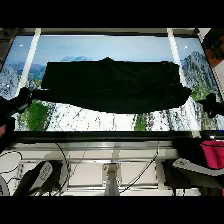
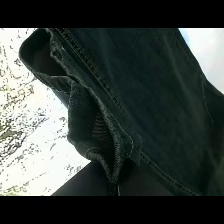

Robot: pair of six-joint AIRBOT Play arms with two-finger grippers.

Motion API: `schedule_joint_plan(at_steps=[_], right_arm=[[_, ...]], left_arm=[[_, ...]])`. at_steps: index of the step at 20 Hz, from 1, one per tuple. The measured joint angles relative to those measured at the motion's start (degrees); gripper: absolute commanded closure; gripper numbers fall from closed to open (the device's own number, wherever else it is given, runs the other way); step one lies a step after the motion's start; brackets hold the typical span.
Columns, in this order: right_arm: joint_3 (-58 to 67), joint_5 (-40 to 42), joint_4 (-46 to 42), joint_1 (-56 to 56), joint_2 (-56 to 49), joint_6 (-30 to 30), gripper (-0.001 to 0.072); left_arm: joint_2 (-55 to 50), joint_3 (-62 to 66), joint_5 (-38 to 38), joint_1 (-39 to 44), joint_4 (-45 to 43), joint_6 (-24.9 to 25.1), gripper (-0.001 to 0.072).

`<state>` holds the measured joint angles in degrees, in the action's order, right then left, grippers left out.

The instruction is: Fold the clothes and pants, and hang the long-sleeved shirts on hangers.

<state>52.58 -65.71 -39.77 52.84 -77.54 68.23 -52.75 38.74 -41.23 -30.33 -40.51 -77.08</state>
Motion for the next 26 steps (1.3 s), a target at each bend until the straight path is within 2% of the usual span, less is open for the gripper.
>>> schedule_joint_plan(at_steps=[1,2,3,9,11,12,17,19,20,21,23,26], right_arm=[[-1.4,-1.2,1.8,1.6,-1.2,-0.7,0.0520],[-2.4,-2.1,3.2,2.5,-2.6,-1.4,0.0325],[-3.2,-2.5,4.4,2.9,-4.2,-1.9,0.0291],[-3.0,1.8,7.9,-2.1,-11.5,-3.0,0.0259],[-0.9,3.3,8.0,-4.1,-13.4,-3.1,0.0194],[0.2,3.6,8.0,-5.0,-14.3,-3.1,0.0185],[5.1,5.1,4.9,-7.5,-17.5,-2.6,0.0186],[6.0,5.9,3.4,-7.9,-18.1,-1.9,0.0191],[6.3,6.4,3.3,-8.0,-18.4,-1.6,0.0216],[6.4,7.0,3.0,-8.2,-18.7,-1.6,0.0299],[6.6,8.3,1.9,-8.7,-19.4,-1.6,0.0688],[6.7,4.1,1.9,-8.9,-19.7,-2.9,0.0695]], left_arm=[[0.0,0.1,-0.4,0.0,-0.2,0.0,0.0697],[0.0,0.2,-1.0,0.0,-0.4,0.0,0.0697],[0.0,0.2,-1.7,0.0,-0.5,0.0,0.0697],[0.0,0.3,-5.4,0.0,-1.0,0.0,0.0697],[0.0,0.3,-5.8,0.0,-1.0,0.0,0.0697],[0.0,0.3,-6.0,0.0,-1.0,0.0,0.0697],[0.0,0.3,-6.4,0.0,-1.0,0.0,0.0697],[0.0,0.3,-6.4,0.0,-1.0,0.0,0.0697],[0.0,0.3,-6.4,0.0,-1.0,0.0,0.0697],[0.0,0.3,-6.4,0.0,-1.0,0.0,0.0697],[-0.1,0.3,-6.4,0.0,-1.0,0.0,0.0697],[-0.3,0.3,-6.4,0.0,-1.0,0.2,0.0699]])
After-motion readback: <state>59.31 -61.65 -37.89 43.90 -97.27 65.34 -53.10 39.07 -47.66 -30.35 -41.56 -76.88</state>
